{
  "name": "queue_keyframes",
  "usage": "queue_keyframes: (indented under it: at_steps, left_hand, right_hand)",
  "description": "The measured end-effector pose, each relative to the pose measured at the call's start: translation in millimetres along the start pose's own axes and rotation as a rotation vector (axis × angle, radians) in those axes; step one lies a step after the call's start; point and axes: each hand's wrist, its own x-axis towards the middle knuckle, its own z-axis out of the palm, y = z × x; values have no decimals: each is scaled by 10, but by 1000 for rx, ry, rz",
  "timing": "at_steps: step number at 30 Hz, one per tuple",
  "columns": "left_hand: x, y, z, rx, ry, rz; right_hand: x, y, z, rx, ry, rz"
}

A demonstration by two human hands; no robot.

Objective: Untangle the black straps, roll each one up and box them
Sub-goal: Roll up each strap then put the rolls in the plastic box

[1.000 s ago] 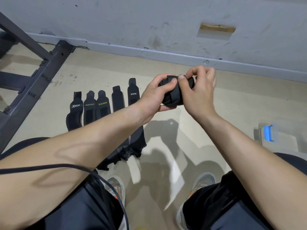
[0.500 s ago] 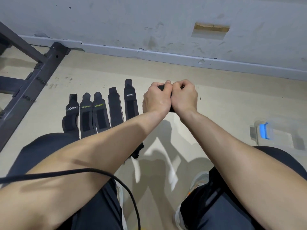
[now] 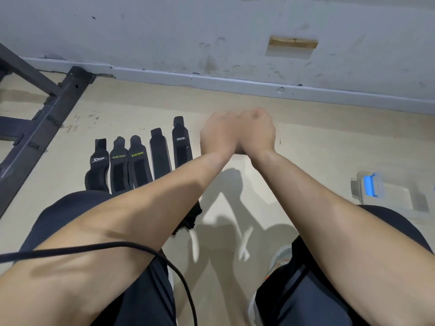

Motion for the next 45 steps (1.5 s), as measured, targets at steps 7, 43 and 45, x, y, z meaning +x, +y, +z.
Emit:
queue_keyframes:
  at_steps: [7, 43, 45]
  left_hand:
    - [-95, 87, -287, -148, -77, -112]
    - [551, -2248, 412, 102, -283, -275]
    - [728, -2411, 512, 89, -308, -343]
  right_hand:
    - [-237, -97, -134, 167, -346, 90]
    - [468, 2013, 815, 24, -305, 773]
    - [598, 2213, 916, 27, -289, 818]
